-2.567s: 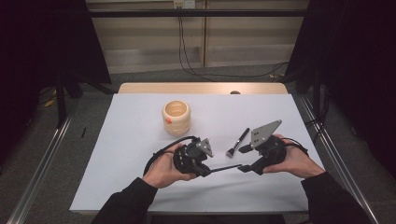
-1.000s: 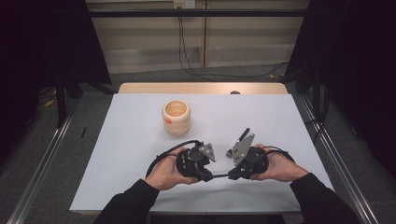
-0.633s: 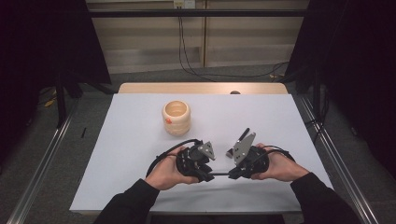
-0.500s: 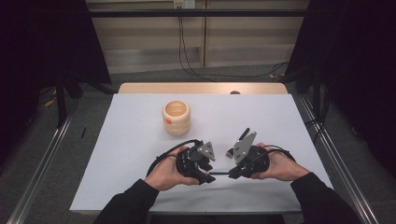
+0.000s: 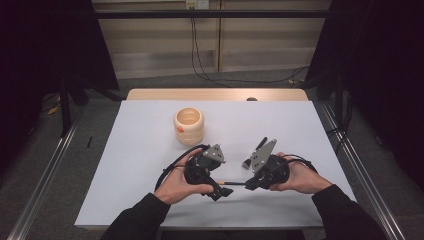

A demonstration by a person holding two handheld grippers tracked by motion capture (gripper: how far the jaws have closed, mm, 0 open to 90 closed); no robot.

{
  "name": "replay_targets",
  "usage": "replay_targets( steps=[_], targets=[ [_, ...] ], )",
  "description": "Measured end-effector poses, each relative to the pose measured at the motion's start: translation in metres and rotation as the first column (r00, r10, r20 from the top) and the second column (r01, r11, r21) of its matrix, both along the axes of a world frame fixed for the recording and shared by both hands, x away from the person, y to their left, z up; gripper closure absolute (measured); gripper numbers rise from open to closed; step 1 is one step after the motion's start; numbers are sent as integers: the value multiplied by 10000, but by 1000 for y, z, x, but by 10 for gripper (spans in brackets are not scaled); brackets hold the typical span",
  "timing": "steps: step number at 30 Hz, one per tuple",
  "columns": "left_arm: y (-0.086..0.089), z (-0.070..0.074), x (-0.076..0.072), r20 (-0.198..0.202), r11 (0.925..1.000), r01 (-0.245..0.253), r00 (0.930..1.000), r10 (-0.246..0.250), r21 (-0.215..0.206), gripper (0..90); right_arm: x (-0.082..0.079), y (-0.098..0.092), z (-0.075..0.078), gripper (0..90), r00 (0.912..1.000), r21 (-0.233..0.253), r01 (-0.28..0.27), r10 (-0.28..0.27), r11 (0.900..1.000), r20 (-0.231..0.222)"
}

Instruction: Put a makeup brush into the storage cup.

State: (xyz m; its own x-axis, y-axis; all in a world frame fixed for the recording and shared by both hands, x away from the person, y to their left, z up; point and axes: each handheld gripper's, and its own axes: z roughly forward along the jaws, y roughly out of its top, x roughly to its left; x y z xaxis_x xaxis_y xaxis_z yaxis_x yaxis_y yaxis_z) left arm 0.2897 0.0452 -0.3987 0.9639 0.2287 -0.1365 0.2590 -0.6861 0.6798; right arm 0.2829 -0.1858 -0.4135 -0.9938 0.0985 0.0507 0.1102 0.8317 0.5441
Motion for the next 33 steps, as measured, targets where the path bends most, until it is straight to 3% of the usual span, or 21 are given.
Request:
replay_targets(
  steps=[5, 9, 12, 13, 18, 20, 21, 26, 30, 33],
  targets=[
    [12, -3, -5, 419, 9957, -736, 9962, 760, -556, 34, 1, -2, -1, 857, 9991, 157, 398, -395, 9991, -164],
    [21, -3, -5, 382, 9889, -1061, 9931, 1106, -1036, 30, 1, -6, -1, 858, 9975, 233, 672, -667, 9975, -214],
    [27, -3, -4, 527, 9799, -1467, 9865, 1549, -1352, 29, 3, -8, -1, 857, 9970, 388, 776, -772, 9962, -115],
    [29, -3, -4, 619, 9783, -1564, 9842, 1660, -1361, 29, 2, -10, -1, 858, 9962, 305, 820, -811, 9962, -323],
    [37, -8, -6, 584, 9701, -1696, 9816, 1820, -1735, 31, 1, -13, 2, 857, 9952, 463, 975, -973, 9942, -67],
    [40, -9, -6, 709, 9640, -1871, 9765, 2034, -1890, 29, 1, -16, 3, 858, 9929, 507, 1190, -1189, 9916, -33],
    [44, -9, -6, 812, 9561, -1976, 9723, 2194, -2166, 30, 2, -20, 3, 857, 9912, 689, 1325, -1323, 9888, -77],
    [48, -9, -6, 877, 9486, -2067, 9685, 2331, -2396, 24, 2, -26, 5, 858, 9876, 1104, 1562, -1571, 9815, 1],
    [49, -9, -7, 902, 9426, -2038, 9679, 2346, -2645, 24, 1, -31, 8, 857, 9837, 1601, 1798, -1789, 9706, -205],
    [51, -10, -7, 904, 9339, -2138, 9644, 2486, -2867, 24, 2, -35, 8, 858, 9816, 2113, 1908, -1889, 9586, -292]
  ],
)
